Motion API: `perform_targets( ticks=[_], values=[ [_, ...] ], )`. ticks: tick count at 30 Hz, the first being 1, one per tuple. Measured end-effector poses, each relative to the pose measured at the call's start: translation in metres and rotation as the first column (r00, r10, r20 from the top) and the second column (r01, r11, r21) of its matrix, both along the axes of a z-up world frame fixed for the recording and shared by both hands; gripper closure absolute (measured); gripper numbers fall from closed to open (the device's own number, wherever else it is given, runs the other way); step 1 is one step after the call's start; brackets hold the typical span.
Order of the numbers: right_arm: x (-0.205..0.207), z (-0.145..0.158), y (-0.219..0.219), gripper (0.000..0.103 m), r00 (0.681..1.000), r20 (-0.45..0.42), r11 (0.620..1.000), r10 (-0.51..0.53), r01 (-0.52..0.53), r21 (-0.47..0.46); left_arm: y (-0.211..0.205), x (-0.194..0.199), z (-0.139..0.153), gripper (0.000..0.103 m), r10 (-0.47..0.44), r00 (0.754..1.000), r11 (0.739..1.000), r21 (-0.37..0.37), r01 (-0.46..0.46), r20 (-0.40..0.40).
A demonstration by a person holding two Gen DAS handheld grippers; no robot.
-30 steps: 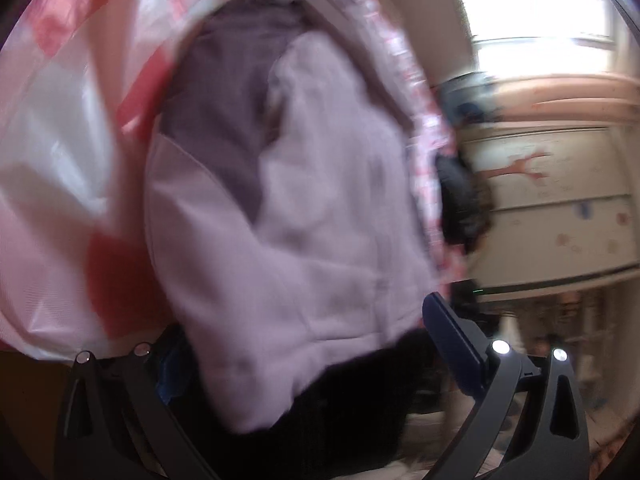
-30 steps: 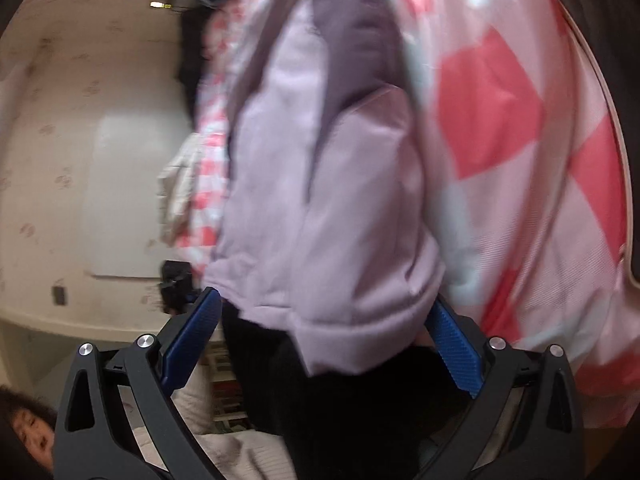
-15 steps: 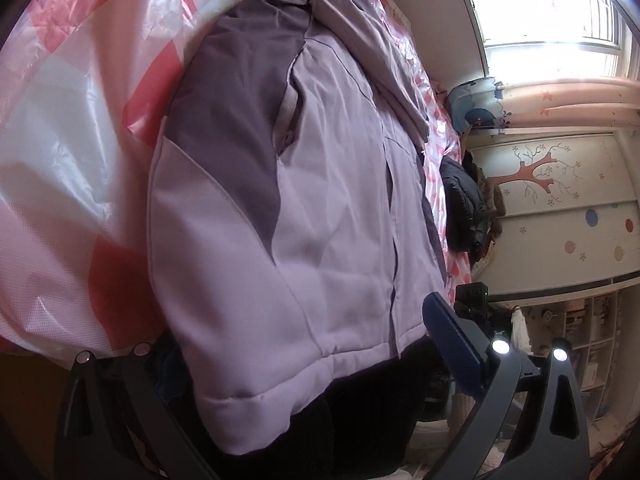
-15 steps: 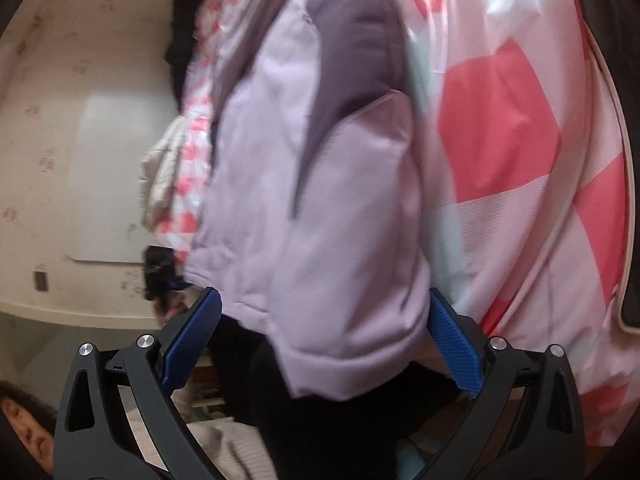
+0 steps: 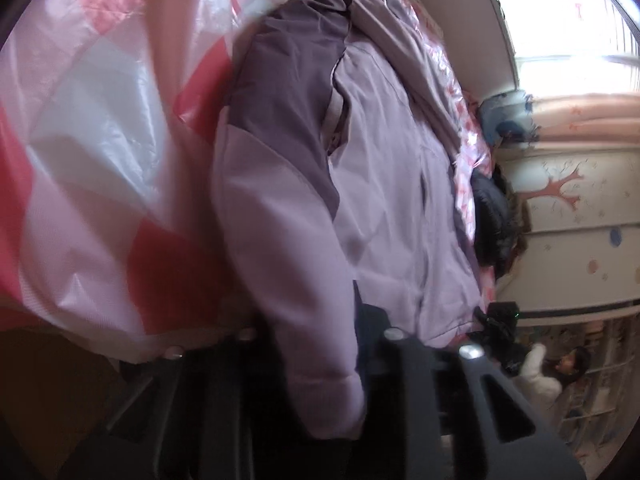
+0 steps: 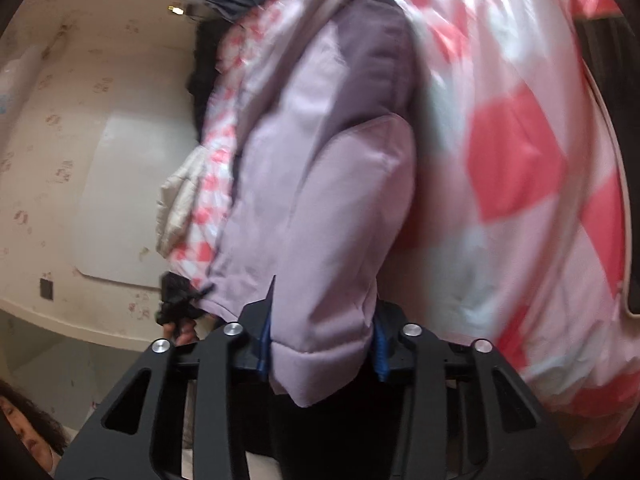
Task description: Fold large clothes
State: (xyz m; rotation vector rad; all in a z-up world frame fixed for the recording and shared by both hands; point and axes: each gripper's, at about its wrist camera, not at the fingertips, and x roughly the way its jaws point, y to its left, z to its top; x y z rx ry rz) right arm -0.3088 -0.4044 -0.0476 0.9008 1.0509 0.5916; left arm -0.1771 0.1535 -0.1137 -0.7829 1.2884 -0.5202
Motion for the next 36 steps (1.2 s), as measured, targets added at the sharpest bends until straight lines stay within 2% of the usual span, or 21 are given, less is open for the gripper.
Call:
perform_targets(
  ticks=[4, 6, 9, 12, 14, 16, 17, 18, 19, 20, 22, 24, 25, 26, 27, 29, 31, 33, 36],
  values=[
    [0.009, 0.031, 0.007, 0.070, 0.994, 0.097, 0.997, -0.053, 0.046, 0.065, -0.001, -0.002, 0.027, 0.086, 0.036, 0.997, 0.998, -0.055, -0.032, 0.062],
    [0.012, 0.053, 0.009, 0.071, 0.984, 0.162, 0.992, -0.076, 0.059, 0.108, -0.003, -0.003, 0.056, 0.088, 0.045, 0.992, 0.996, -0.087, -0.035, 0.122],
    [0.007, 0.095, 0.010, 0.073, 0.962, 0.264, 0.991, -0.075, 0.044, 0.124, -0.003, -0.011, 0.103, 0.088, 0.040, 0.974, 0.994, -0.106, -0.017, 0.225],
    [-0.014, 0.137, 0.005, 0.085, 0.933, 0.352, 0.992, -0.072, 0.029, 0.126, 0.004, -0.026, 0.138, 0.088, 0.041, 0.955, 0.991, -0.133, -0.002, 0.294],
    [-0.034, 0.159, -0.003, 0.100, 0.913, 0.400, 0.990, -0.081, 0.028, 0.136, 0.011, -0.041, 0.153, 0.088, 0.036, 0.947, 0.989, -0.145, 0.012, 0.320],
    [-0.058, 0.174, -0.015, 0.100, 0.902, 0.423, 0.991, -0.088, 0.036, 0.128, 0.012, -0.059, 0.158, 0.088, 0.017, 0.944, 0.990, -0.139, 0.030, 0.329],
    [-0.068, 0.175, -0.016, 0.099, 0.911, 0.409, 0.996, -0.044, 0.007, 0.091, 0.011, -0.066, 0.156, 0.088, -0.002, 0.944, 0.991, -0.125, 0.046, 0.330],
    [-0.075, 0.171, -0.016, 0.099, 0.924, 0.381, 0.999, -0.015, 0.000, 0.040, 0.008, -0.072, 0.149, 0.088, -0.031, 0.947, 0.993, -0.101, 0.066, 0.319],
    [-0.079, 0.161, -0.018, 0.090, 0.943, 0.334, 1.000, -0.002, 0.010, -0.023, 0.006, -0.076, 0.135, 0.087, -0.056, 0.955, 0.994, -0.076, 0.081, 0.290],
    [-0.080, 0.150, -0.021, 0.057, 0.958, 0.287, 0.999, 0.000, 0.012, -0.041, 0.003, -0.079, 0.123, 0.086, -0.077, 0.963, 0.993, -0.062, 0.096, 0.258],
    [-0.076, 0.105, -0.036, 0.009, 0.991, 0.135, 0.999, -0.022, 0.026, -0.029, 0.012, -0.079, 0.082, 0.083, -0.097, 0.982, 0.994, -0.026, 0.102, 0.162],
    [-0.071, 0.072, -0.046, 0.008, 0.998, 0.050, 0.997, -0.044, 0.047, -0.061, 0.022, -0.080, 0.056, 0.081, -0.080, 0.991, 0.996, -0.036, 0.084, 0.112],
    [-0.069, 0.056, -0.050, 0.008, 0.999, 0.011, 0.997, -0.040, 0.041, -0.069, 0.030, -0.082, 0.046, 0.079, -0.065, 0.992, 0.995, -0.067, 0.073, 0.105],
    [-0.066, 0.042, -0.052, 0.008, 0.999, -0.026, 0.997, -0.041, 0.040, -0.064, 0.033, -0.082, 0.043, 0.069, -0.059, 0.993, 0.994, -0.082, 0.068, 0.105],
    [-0.060, 0.025, -0.053, 0.008, 0.997, -0.068, 0.998, -0.036, 0.032, -0.057, 0.040, -0.082, 0.040, 0.052, -0.050, 0.993, 0.994, -0.087, 0.059, 0.105],
    [-0.052, -0.001, -0.053, 0.008, 0.993, -0.119, 1.000, -0.014, 0.011, -0.026, 0.047, -0.079, 0.037, 0.033, -0.034, 0.995, 0.995, -0.087, 0.042, 0.095],
    [-0.045, -0.018, -0.046, 0.008, 0.989, -0.150, 1.000, 0.008, -0.010, -0.008, 0.052, -0.075, 0.034, 0.029, -0.022, 0.996, 0.996, -0.086, 0.029, 0.083],
    [-0.039, -0.036, -0.036, 0.008, 0.985, -0.162, 0.997, 0.053, -0.045, 0.057, 0.052, -0.069, 0.029, 0.020, -0.020, 0.998, 0.996, -0.088, 0.026, 0.065],
    [-0.031, -0.042, -0.023, 0.008, 0.987, -0.132, 0.991, 0.096, -0.082, 0.103, 0.041, -0.061, 0.017, 0.020, -0.039, 0.999, 0.996, -0.076, 0.040, 0.015]
  ],
)
